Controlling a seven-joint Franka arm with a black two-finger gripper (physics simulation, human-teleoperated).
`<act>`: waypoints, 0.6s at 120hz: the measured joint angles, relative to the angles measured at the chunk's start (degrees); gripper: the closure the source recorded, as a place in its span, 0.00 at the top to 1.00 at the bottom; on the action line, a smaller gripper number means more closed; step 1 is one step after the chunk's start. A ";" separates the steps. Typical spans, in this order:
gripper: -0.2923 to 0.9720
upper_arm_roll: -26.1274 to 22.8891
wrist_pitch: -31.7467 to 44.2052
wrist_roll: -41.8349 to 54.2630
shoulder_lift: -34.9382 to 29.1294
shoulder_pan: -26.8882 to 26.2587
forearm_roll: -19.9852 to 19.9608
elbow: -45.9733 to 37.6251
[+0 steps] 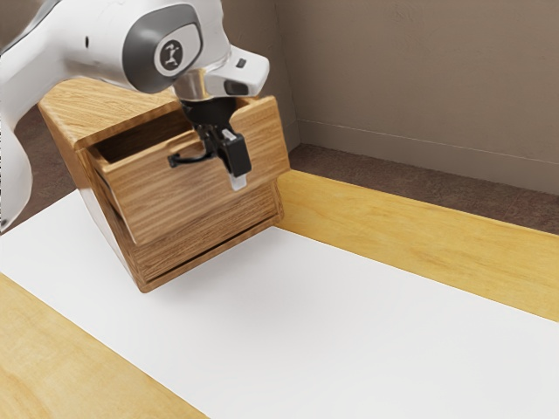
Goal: Pull the drawer handle with one arm to open the drawer
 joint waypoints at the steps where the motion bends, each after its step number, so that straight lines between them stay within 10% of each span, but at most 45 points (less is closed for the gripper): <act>1: 0.76 -0.12 -0.05 -0.11 -0.03 -0.13 0.10 0.00; 72: 0.67 -8.63 -3.56 -8.37 -1.72 -1.43 7.11 -1.65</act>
